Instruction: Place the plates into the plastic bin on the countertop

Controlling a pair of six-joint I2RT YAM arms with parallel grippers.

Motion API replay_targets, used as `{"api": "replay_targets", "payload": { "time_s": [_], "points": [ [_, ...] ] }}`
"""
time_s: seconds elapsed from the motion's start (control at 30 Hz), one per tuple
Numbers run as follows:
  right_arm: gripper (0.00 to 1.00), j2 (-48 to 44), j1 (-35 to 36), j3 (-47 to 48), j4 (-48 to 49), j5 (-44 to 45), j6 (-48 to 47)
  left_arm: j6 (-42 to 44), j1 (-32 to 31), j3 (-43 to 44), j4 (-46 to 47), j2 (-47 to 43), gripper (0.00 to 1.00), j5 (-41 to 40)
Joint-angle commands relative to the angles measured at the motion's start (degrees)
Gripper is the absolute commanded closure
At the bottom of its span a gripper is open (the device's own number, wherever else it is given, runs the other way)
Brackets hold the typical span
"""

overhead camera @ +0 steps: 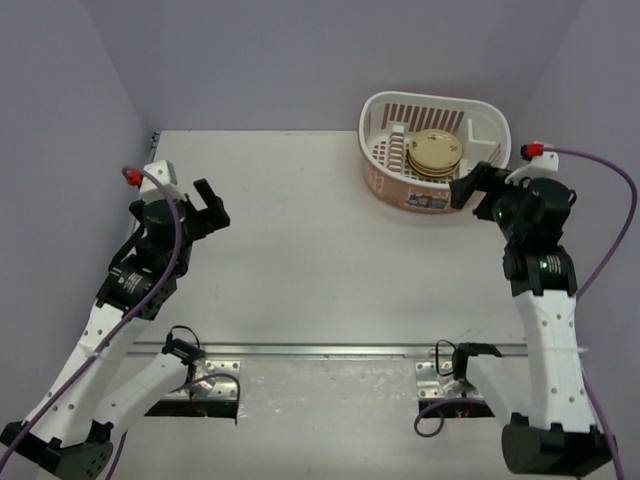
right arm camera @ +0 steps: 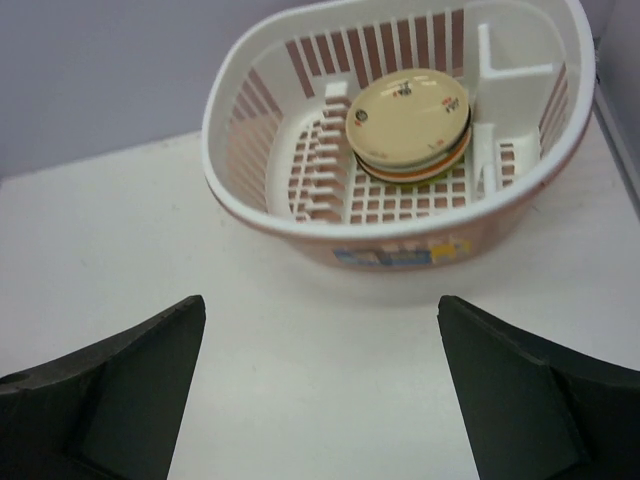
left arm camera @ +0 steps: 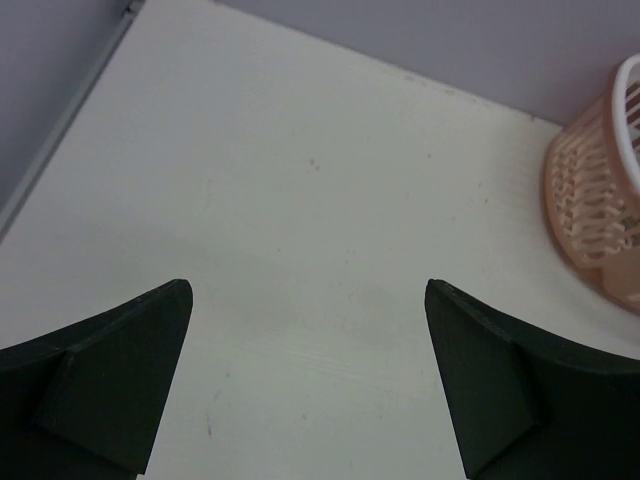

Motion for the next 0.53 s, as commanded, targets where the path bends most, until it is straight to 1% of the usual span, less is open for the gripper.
{"api": "replay_targets", "payload": {
  "time_s": [0.0,0.03,0.17,0.5],
  "points": [
    [0.01,-12.72,4.31,-7.41,-10.86,3.34,-10.49,6.06,0.69,-5.28,10.45,-8.46,0.00,-3.91],
    [0.01,-15.27,6.26,-9.23,-11.37,3.22,-10.66,6.16,0.69,-6.72,11.24,-10.73,0.00,-3.41],
    [0.01,-20.12,6.97,-10.94,-15.47,1.96,-10.26,6.09,0.69,-11.28,13.42,-14.37,0.00,-2.55],
    [0.01,-22.50,6.97,-14.31,-14.24,4.00,-9.89,6.06,0.69,-12.18,13.09,-11.96,0.00,-1.32]
  ]
}}
